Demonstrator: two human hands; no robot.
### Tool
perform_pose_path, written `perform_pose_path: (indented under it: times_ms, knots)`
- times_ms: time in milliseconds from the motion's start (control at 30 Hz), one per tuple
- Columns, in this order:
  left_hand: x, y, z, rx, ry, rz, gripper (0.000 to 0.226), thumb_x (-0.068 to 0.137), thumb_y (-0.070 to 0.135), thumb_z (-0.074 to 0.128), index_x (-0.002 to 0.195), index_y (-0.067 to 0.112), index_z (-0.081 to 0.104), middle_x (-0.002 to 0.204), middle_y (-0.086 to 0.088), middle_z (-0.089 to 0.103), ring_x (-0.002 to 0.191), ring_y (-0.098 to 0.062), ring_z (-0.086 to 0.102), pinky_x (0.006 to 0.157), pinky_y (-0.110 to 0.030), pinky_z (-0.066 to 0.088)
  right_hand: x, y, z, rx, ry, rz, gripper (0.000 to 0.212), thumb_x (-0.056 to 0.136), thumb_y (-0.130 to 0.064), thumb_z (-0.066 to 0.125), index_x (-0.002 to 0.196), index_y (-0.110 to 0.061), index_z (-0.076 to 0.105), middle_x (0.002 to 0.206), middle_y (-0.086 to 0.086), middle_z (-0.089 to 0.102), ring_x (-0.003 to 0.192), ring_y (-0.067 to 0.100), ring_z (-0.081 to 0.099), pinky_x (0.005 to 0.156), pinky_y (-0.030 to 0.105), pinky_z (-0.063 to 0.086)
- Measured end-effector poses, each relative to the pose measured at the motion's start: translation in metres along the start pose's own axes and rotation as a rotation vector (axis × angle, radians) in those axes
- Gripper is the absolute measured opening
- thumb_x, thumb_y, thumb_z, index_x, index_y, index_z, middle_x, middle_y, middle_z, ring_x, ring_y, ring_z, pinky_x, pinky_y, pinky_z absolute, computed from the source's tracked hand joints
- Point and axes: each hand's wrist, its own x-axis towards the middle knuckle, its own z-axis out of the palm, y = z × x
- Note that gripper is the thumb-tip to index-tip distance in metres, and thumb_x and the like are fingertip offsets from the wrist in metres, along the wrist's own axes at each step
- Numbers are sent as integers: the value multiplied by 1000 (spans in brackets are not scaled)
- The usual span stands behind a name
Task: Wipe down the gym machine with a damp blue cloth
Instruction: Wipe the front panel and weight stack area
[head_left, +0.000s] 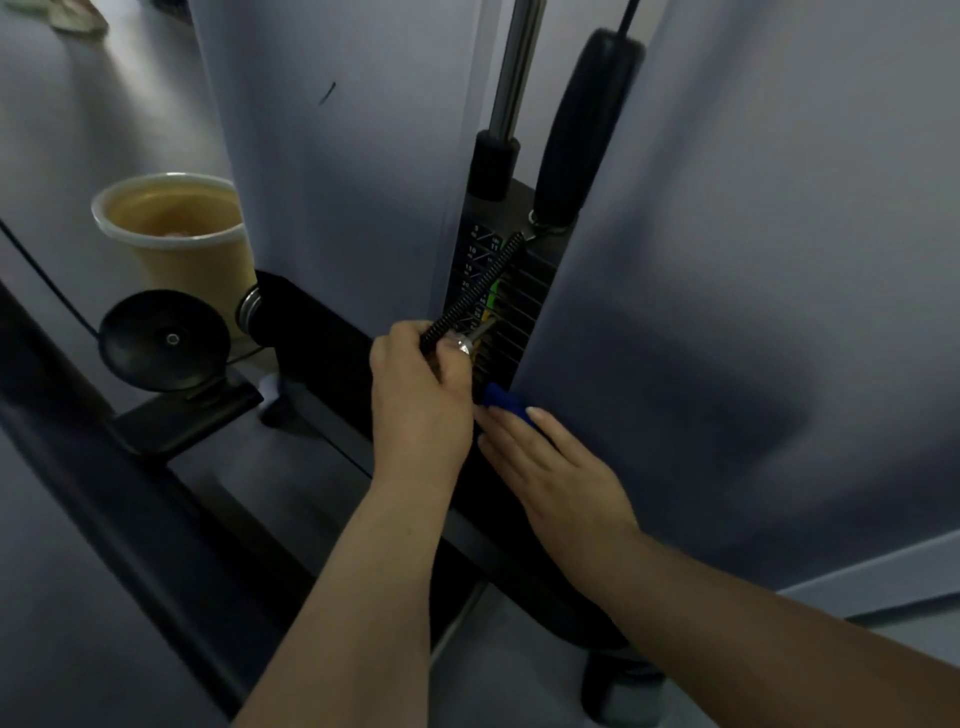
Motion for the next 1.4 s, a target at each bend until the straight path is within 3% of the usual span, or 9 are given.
perform_pose_path:
  times_ms: [133, 233, 500, 733, 833, 967, 1133, 1300, 1400]
  knots:
    - [1, 3, -2, 76, -13, -6, 9, 99, 29, 49, 104, 21, 50, 106, 1, 45, 83, -7, 53, 68, -7, 44, -5, -9, 11, 52, -22, 18, 77, 104, -32, 30, 148, -4, -26, 151, 17, -40, 132, 32, -45, 96, 51, -41]
    - [0, 2, -2, 88, -13, -3, 9, 99, 26, 48, 104, 18, 46, 108, -1, 43, 77, 0, 45, 62, 1, 35, -37, -9, 25, 18, -99, -33, 78, 103, -29, 29, 145, -3, -32, 144, 18, -48, 123, 34, -51, 89, 52, -47]
    - [-2, 1, -3, 143, -7, 52, 12, 100, 26, 49, 104, 17, 44, 110, -3, 40, 75, 1, 43, 60, 2, 35, 2, -15, 19, 27, 23, -11, 73, 103, -32, 27, 151, -6, -22, 157, 14, -32, 145, 29, -28, 101, 50, -32]
    - [-1, -5, -4, 129, -26, 69, 16, 98, 32, 51, 103, 18, 46, 114, -7, 48, 81, -7, 53, 70, -13, 48, -45, -17, 45, -105, -107, -121, 74, 104, -32, 27, 150, -6, -24, 150, 17, -41, 136, 31, -40, 95, 52, -43]
    - [-5, -10, 0, 135, 8, 133, 13, 98, 28, 51, 102, 19, 43, 107, 0, 42, 76, 1, 48, 64, -1, 37, -13, -17, 30, -84, -57, -95, 69, 104, -30, 22, 151, -6, -21, 156, 15, -33, 145, 30, -29, 96, 52, -36]
    - [-1, -21, 4, 133, 42, 252, 15, 94, 29, 51, 98, 20, 40, 100, 1, 50, 74, 4, 50, 61, -7, 37, -15, -36, 43, -78, -34, -56, 71, 103, -27, 28, 152, -4, -17, 156, 17, -31, 145, 33, -26, 97, 54, -41]
    - [13, -33, 6, 52, 38, 388, 24, 82, 36, 43, 93, 16, 36, 79, 15, 43, 69, 10, 48, 59, -6, 34, -32, -33, 57, -170, -145, -219, 67, 104, -28, 23, 152, -6, -17, 157, 16, -31, 145, 31, -27, 94, 54, -39]
    - [13, -40, 12, -13, 64, 431, 25, 83, 34, 44, 95, 14, 35, 79, 19, 43, 70, 14, 51, 60, -3, 34, 3, -48, 52, -108, -79, -117, 69, 103, -26, 24, 150, -4, -21, 157, 16, -31, 145, 31, -26, 96, 52, -35]
    - [17, -45, 10, 2, 50, 449, 27, 83, 36, 44, 94, 14, 34, 77, 20, 41, 70, 16, 51, 58, -3, 34, -20, -65, 70, -199, -147, -210, 71, 104, -30, 26, 151, -1, -19, 156, 18, -31, 144, 33, -28, 96, 54, -34]
